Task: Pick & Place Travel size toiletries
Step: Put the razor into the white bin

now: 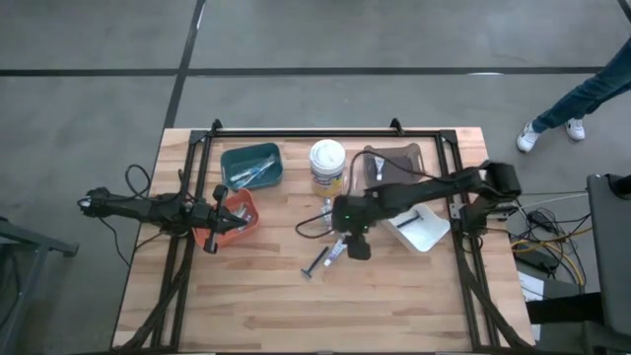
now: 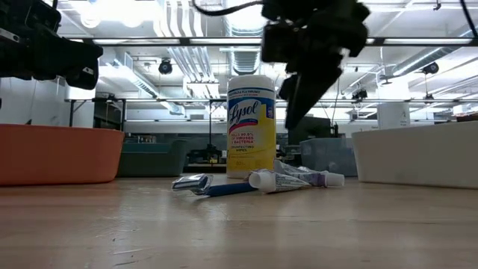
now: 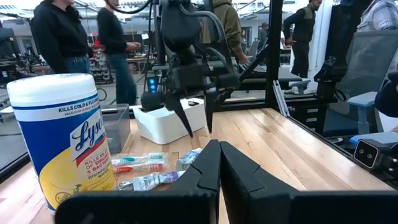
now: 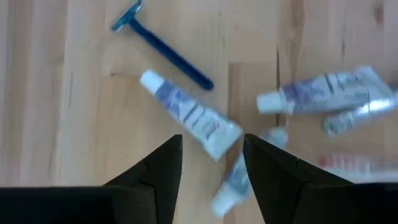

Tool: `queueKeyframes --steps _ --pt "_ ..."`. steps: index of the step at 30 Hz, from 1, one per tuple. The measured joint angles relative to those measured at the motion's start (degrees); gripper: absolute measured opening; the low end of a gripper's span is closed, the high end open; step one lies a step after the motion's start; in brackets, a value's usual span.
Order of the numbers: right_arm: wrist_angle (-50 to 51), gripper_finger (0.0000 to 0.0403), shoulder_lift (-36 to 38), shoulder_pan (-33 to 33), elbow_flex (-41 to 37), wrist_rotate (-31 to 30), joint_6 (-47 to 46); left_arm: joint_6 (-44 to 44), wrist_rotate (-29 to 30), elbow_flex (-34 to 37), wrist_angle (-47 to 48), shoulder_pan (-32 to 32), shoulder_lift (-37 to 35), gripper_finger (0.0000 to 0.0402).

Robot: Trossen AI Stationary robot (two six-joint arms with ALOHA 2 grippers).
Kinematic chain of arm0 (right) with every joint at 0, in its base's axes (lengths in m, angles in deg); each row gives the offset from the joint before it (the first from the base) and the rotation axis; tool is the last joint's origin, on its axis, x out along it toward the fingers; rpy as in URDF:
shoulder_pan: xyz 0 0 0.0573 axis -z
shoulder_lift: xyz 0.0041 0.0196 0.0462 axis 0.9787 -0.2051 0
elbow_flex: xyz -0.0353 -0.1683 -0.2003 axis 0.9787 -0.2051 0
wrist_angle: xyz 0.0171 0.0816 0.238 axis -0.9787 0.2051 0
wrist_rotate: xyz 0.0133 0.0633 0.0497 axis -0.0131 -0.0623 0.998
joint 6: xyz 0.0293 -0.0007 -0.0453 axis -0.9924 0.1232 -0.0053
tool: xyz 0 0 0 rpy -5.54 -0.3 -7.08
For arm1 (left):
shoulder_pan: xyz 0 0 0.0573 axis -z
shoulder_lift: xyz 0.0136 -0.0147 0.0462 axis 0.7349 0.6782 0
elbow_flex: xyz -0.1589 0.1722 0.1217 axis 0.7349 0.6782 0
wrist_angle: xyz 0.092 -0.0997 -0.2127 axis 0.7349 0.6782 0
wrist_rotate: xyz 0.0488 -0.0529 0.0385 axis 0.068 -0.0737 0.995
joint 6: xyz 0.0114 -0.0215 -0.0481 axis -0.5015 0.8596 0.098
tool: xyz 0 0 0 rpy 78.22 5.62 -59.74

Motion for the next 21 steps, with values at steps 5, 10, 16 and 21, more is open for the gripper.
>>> queueKeyframes --steps 5,10,16,21 --pt "3.7 0.0160 -6.1 0.0 5.7 0.0 0.9 0.0 0.0 0.0 0.1 0.0 0.0 0.0007" --pt "7.1 0.0148 -9.7 0.0 9.7 -0.1 1.9 0.0 0.0 0.0 0.1 0.0 0.0 0.0007" --pt "7.2 0.0135 -11.1 0.0 10.6 -0.3 2.3 0.0 0.0 0.0 0.1 0.0 0.0 0.0007" --pt "7.4 0.0130 -11.1 0.0 10.3 -0.3 2.4 0.0 0.0 0.0 0.1 0.0 0.0 0.0007"
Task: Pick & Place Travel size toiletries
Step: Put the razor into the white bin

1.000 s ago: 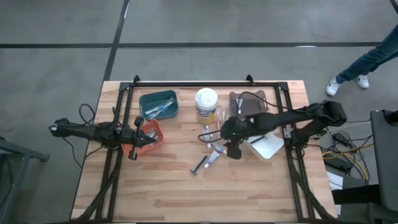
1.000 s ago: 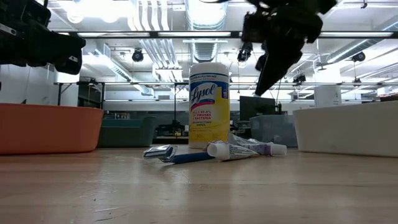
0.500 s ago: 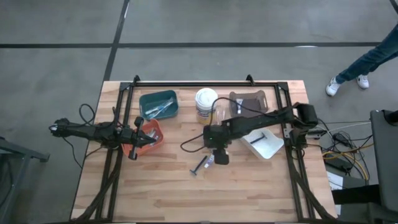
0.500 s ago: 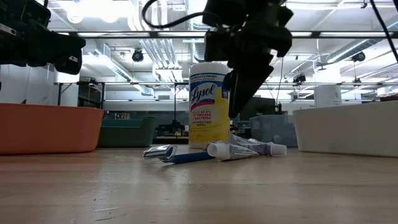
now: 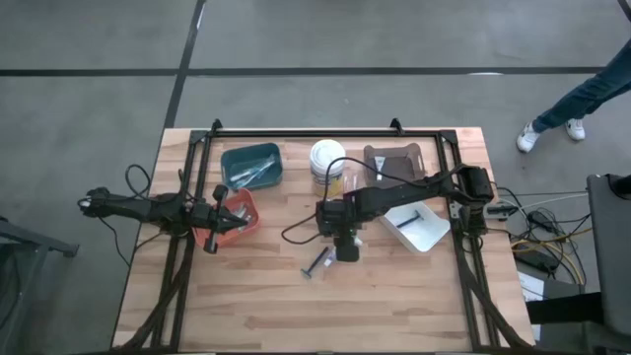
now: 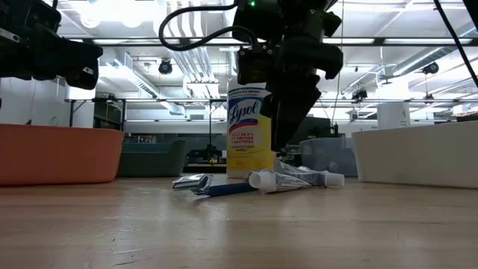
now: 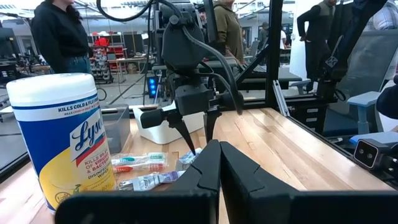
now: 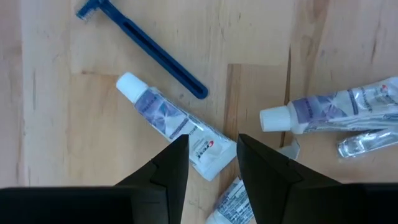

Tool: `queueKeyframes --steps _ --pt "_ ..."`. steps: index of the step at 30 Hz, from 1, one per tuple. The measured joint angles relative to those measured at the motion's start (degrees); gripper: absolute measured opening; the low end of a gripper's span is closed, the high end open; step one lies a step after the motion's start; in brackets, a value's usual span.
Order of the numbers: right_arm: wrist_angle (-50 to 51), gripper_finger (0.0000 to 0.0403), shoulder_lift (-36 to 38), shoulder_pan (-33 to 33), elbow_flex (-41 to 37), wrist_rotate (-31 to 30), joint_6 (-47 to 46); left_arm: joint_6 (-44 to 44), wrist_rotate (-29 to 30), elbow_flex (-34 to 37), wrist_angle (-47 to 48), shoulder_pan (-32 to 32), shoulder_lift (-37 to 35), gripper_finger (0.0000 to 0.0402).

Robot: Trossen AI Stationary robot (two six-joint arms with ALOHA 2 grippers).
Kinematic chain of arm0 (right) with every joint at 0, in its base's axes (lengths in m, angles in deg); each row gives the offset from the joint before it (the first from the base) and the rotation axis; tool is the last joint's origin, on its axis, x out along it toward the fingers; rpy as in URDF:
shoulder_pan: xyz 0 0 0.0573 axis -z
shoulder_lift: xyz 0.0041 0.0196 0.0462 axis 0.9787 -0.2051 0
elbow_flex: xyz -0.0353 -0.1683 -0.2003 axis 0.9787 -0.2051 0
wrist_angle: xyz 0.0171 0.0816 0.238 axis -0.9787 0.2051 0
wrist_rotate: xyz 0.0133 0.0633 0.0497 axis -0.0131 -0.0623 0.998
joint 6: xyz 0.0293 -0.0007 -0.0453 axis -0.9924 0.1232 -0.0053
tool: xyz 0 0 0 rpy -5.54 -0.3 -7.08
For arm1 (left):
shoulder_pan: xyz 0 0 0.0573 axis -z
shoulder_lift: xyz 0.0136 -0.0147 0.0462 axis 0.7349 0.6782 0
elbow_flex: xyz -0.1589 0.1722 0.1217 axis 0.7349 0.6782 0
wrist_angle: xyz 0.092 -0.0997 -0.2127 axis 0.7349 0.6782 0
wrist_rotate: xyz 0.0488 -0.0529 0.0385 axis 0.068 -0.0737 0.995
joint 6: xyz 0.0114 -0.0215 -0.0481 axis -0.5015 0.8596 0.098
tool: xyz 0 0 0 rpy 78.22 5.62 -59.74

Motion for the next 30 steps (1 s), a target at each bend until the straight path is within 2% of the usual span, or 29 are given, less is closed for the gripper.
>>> queueKeyframes --steps 6,13,30 --pt "-0.4 0.0129 -0.2 0.0 -0.3 -0.3 0.9 0.0 0.0 0.0 0.0 0.0 0.0 0.0007" --pt "-0.6 0.0131 -2.0 0.1 -0.5 -5.6 1.0 0.0 0.0 0.0 0.0 0.0 0.0 0.0007" --pt "-2.8 0.0141 -8.0 0.0 -0.4 -4.9 1.5 0.0 0.0 0.0 0.0 0.0 0.0 0.0007"
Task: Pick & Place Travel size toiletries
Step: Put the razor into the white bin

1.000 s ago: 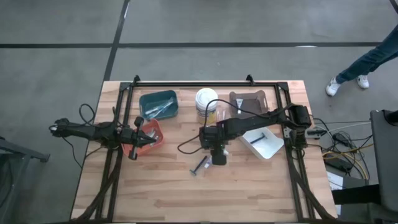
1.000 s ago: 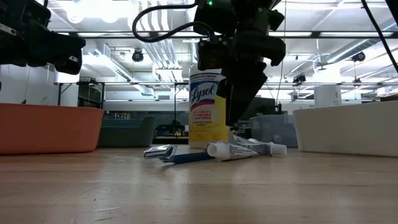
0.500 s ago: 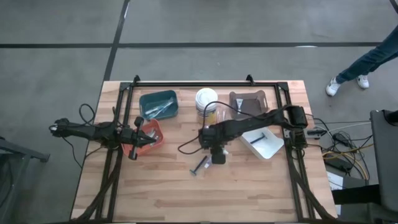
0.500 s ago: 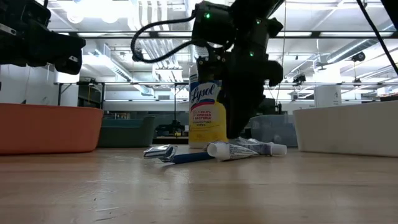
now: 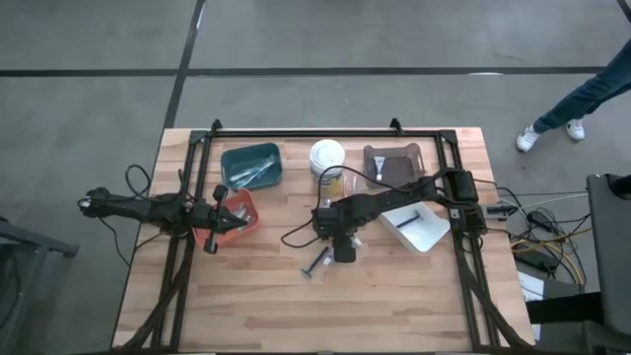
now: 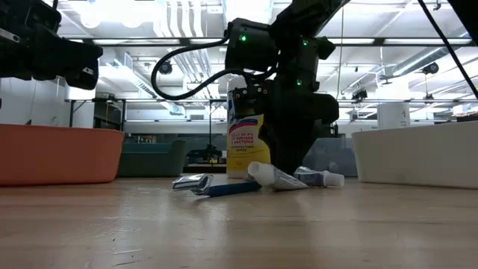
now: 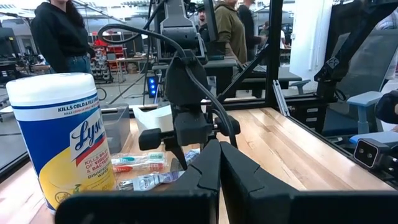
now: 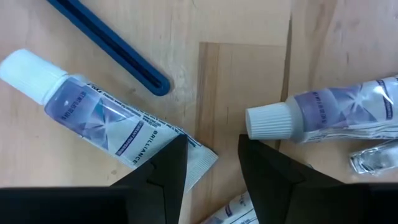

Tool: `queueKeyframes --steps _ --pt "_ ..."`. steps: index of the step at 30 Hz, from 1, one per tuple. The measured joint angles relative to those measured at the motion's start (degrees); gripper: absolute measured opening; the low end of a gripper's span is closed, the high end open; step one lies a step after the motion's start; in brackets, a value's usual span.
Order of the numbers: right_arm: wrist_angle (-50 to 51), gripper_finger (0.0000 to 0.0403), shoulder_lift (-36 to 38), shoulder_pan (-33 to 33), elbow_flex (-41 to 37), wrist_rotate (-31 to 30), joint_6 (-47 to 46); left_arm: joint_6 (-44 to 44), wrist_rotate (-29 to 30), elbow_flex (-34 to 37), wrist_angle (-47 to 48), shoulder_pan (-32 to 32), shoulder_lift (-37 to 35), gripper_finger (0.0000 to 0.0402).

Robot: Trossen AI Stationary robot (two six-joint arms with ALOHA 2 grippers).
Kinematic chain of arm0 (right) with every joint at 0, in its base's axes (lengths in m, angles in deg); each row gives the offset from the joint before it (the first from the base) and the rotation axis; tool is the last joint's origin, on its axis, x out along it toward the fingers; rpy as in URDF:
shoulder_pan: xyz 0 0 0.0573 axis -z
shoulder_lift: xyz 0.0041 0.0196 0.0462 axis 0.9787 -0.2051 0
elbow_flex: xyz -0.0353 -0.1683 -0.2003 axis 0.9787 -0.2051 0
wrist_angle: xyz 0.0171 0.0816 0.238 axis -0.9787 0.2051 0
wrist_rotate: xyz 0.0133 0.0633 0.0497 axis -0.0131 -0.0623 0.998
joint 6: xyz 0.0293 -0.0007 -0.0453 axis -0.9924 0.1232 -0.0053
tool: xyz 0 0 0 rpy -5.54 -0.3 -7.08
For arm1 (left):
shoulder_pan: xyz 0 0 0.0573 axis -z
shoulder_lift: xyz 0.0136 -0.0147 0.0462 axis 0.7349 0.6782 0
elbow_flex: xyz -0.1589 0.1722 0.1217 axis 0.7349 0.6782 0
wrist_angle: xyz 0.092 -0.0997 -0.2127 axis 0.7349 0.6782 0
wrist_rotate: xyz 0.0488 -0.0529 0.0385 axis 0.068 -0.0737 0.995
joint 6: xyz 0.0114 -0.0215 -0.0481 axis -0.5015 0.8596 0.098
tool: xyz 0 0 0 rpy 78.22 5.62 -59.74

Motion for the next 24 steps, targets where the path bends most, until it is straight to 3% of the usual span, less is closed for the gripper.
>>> queueKeyframes --steps 16,24 --pt "-4.4 0.0153 2.2 -0.7 -0.3 1.1 4.4 0.0 0.0 0.0 0.0 0.0 0.0 0.0007" --pt "-10.3 0.0157 3.1 -1.9 -0.2 7.0 17.6 0.0 0.0 0.0 0.0 0.0 0.0 0.0007"
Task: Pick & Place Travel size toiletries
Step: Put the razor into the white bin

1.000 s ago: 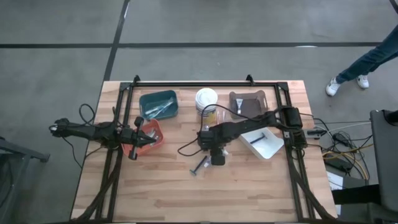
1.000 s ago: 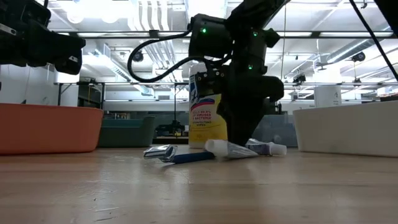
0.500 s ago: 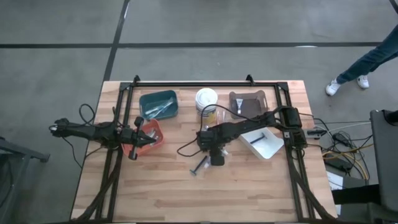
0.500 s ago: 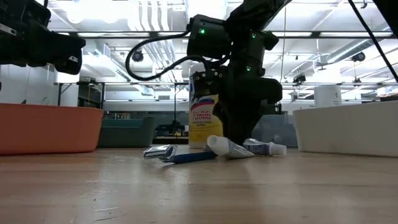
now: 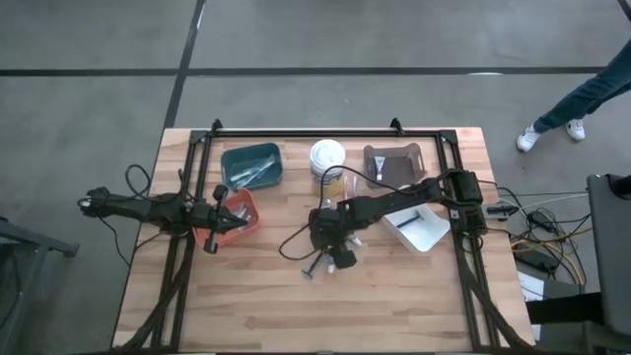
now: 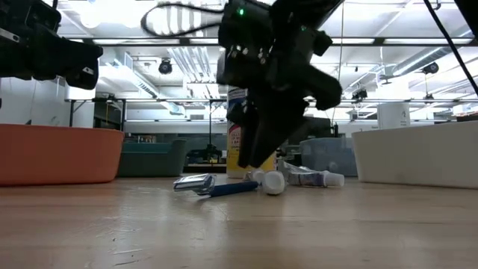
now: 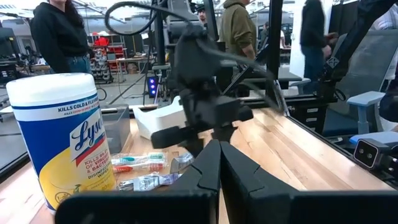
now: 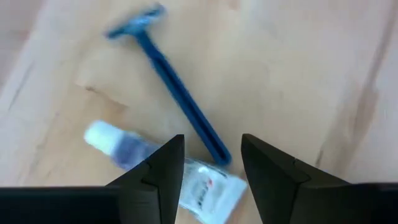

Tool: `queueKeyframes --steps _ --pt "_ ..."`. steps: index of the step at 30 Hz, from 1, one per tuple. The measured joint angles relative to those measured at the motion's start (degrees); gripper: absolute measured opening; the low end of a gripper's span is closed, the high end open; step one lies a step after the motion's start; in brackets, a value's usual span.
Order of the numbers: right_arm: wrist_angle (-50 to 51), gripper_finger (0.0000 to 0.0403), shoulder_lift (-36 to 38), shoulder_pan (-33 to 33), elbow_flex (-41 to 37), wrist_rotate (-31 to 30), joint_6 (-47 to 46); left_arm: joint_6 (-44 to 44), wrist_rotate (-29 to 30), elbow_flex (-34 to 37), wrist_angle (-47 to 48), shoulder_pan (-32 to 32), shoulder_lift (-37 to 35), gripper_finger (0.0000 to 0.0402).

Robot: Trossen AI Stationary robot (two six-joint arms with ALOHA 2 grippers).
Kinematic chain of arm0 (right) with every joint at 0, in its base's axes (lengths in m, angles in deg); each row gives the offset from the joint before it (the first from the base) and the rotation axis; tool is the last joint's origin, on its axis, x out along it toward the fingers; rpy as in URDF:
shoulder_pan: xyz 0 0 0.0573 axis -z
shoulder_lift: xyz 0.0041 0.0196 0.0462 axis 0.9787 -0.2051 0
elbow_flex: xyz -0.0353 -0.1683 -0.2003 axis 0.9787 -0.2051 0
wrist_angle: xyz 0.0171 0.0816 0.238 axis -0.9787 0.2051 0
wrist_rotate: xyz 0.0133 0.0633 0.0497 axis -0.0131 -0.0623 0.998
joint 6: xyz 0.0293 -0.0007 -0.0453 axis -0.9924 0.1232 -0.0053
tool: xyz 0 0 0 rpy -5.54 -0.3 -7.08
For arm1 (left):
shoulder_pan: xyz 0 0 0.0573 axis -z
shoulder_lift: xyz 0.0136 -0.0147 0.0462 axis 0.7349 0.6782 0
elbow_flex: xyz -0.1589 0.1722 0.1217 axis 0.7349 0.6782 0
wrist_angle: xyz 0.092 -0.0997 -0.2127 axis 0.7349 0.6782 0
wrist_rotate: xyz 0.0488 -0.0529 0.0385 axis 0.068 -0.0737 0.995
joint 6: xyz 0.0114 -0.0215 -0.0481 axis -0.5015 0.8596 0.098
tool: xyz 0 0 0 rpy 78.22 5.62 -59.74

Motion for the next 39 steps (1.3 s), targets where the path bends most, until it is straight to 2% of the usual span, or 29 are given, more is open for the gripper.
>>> queueKeyframes --steps 10,16,30,39 --pt "-9.8 0.0158 0.6 -3.3 0.0 -0.2 3.5 0.0 0.0 0.0 0.0 0.0 0.0 0.0007" --pt "-13.2 0.0156 0.3 -6.2 -0.2 -0.7 10.1 0.0 0.0 0.0 0.0 0.0 0.0 0.0007" --pt "-12.8 0.0155 0.2 -6.7 -3.7 -2.4 7.3 0.0 0.0 0.0 0.0 0.0 0.0 0.0007" --pt "-12.8 0.0150 0.2 -6.6 -5.7 -6.3 6.7 0.0 0.0 0.0 0.0 0.0 0.0 0.0007"
